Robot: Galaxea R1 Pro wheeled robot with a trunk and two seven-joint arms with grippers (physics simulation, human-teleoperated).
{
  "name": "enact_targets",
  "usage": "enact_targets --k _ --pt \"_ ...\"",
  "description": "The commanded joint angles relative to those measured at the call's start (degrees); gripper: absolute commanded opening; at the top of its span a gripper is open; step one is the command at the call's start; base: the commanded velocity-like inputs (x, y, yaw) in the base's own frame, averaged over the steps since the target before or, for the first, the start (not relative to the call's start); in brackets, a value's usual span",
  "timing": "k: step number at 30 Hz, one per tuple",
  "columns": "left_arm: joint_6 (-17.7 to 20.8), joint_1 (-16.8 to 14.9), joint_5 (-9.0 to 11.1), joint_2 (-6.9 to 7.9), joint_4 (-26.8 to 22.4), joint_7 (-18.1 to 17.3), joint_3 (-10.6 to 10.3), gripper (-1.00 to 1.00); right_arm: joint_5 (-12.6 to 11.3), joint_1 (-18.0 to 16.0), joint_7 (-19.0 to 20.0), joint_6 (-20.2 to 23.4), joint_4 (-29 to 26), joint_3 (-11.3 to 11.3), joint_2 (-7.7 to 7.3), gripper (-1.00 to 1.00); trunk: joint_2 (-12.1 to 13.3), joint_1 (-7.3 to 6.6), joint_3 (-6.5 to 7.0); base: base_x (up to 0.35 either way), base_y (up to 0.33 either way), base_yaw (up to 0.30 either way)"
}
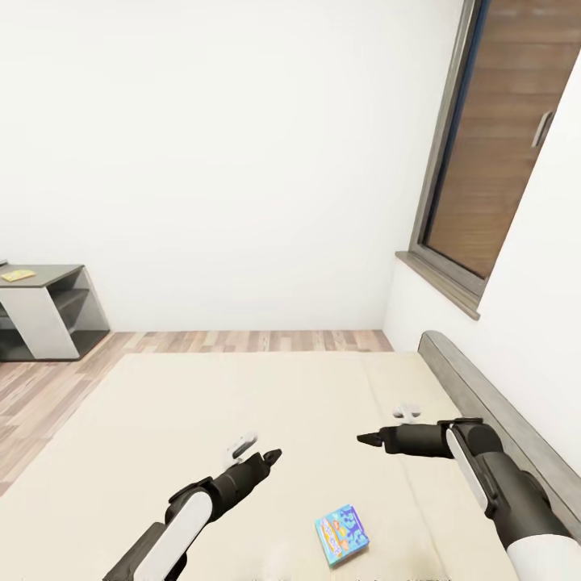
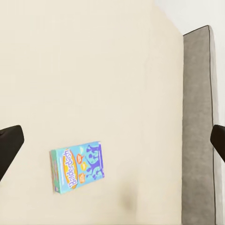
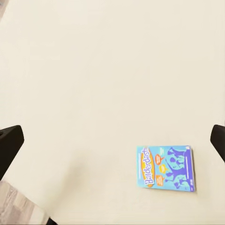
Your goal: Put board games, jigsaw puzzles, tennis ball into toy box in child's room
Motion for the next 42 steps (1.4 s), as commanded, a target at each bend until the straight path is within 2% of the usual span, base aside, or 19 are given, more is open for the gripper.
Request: enact_targets --k 1,14,42 --pt "-0.01 -0.06 0.58 0.04 0.09 0.2 0.07 1.0 -0.45 -0.62 -0.37 0.51 1.19 0.37 0.11 1.0 -0.07 0.01 -0.18 0.0 0.0 -0.006" --pt "-0.01 -0.1 0.58 0.0 1.32 -0.88 0.83 1.0 -0.42 -2.66 -0.99 0.77 5.61 1.53 0.66 1.0 -0.07 0.01 -1.37 0.0 0.0 -0.003" --pt "-0.09 -0.1 0.48 0.08 1.92 -1.02 1.03 1.0 -0.41 -3.07 -1.12 0.83 6.49 1.76 0.94 1.0 -0.07 0.01 -3.98 0.0 0.0 0.0"
